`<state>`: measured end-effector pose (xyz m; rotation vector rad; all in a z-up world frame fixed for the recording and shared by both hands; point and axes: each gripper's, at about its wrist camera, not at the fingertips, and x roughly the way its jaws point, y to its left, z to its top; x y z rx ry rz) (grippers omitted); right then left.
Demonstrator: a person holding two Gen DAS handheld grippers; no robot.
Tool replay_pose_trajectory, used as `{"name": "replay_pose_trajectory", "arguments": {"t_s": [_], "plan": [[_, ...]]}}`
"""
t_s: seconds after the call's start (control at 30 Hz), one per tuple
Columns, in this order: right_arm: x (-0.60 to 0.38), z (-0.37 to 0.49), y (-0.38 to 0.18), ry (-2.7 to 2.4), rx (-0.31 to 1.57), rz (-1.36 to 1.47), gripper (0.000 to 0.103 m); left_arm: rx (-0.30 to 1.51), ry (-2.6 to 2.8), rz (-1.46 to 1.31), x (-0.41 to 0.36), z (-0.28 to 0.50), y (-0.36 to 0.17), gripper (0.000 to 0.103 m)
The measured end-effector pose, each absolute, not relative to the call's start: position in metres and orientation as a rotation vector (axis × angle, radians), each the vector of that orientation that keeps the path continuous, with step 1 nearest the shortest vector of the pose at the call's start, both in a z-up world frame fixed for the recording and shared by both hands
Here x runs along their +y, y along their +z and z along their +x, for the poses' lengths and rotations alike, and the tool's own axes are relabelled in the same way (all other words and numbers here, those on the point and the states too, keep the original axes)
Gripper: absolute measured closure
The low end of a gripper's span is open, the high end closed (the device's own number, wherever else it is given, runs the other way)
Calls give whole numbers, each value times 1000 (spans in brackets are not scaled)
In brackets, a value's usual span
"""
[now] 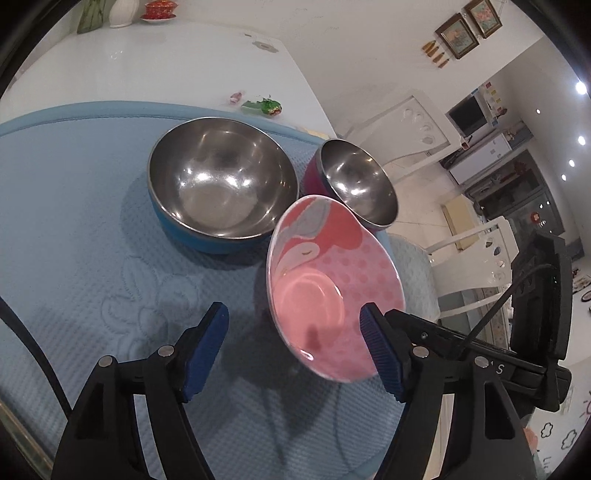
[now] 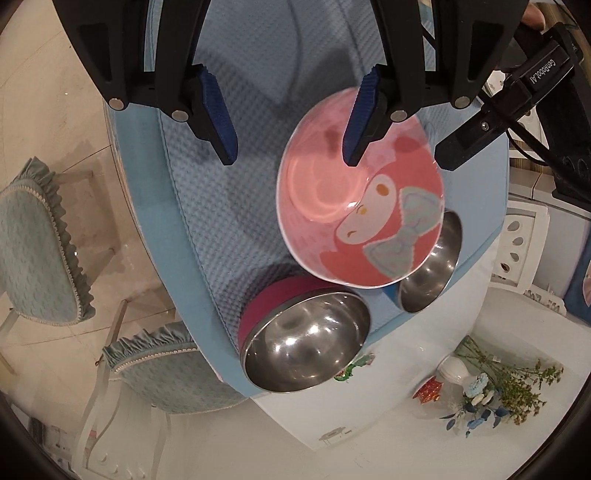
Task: Organize plates and bowls
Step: 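Move the right gripper to the pink bow-print bowl and grasp its rim, then lift the pink bowl and carry it toward the plate stack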
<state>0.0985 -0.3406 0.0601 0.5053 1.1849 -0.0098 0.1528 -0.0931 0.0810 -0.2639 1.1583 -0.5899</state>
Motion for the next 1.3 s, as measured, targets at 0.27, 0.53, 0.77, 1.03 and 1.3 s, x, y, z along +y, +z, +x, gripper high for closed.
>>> {"name": "replay_pose_trajectory", "arguments": {"t_s": [0.27, 0.53, 0.77, 1.03, 1.3], "plan": [[-344, 119, 40, 16, 1210, 491, 46, 1199, -586, -230, -105, 167, 61, 54], [-332, 127, 40, 13, 1174, 407, 65, 1207, -603, -189, -111, 167, 53, 80], [-316, 124, 42, 9, 1179, 354, 82, 1191, -599, -158, -107, 161, 56, 87], [-296, 90, 69, 15, 1144, 293, 82, 1159, -600, -149, -93, 129, 72, 87], [-272, 36, 92, 60, 1108, 263, 82, 1088, -603, -77, -73, 82, 101, 87]]}}
